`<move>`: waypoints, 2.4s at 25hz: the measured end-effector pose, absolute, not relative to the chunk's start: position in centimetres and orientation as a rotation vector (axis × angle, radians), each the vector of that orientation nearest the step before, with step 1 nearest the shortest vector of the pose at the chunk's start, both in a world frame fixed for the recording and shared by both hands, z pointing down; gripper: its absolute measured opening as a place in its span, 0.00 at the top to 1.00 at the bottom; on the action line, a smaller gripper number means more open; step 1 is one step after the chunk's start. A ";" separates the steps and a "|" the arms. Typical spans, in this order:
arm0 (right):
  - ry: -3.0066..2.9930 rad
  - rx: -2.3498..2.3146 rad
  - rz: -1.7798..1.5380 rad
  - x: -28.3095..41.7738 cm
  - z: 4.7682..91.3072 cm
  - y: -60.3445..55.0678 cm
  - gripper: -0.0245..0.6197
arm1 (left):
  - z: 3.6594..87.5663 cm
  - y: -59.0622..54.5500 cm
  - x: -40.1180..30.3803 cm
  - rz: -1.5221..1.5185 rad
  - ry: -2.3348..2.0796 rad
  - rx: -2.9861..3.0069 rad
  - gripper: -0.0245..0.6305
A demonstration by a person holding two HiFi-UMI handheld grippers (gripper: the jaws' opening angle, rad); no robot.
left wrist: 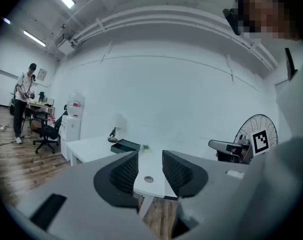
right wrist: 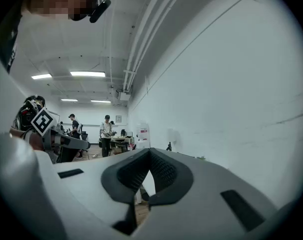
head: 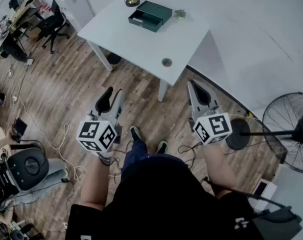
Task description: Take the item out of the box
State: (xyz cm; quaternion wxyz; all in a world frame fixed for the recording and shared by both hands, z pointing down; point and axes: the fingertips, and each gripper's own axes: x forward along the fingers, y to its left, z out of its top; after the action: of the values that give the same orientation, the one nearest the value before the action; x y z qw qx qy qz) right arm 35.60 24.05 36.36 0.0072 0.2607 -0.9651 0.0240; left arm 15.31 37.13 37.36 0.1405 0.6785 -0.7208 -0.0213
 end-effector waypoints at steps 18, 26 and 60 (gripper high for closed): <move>-3.016 1.025 0.041 30.0 34.1 19.0 0.73 | 32.6 33.4 4.6 -0.029 -2.275 2.023 0.68; -3.010 1.120 -0.057 24.0 31.4 18.1 0.66 | 31.4 34.5 -3.9 -0.070 -2.343 2.047 0.60; -3.089 0.882 0.267 5.0 36.4 -6.9 0.71 | 33.2 12.6 -19.4 0.055 -2.353 1.916 0.67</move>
State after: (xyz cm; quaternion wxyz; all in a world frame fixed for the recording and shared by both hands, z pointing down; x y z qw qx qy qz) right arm 4.98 -6.86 36.36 -0.0409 0.2735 -0.9574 0.0828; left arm -19.39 12.64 33.21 0.0533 0.6304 -0.7742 0.0180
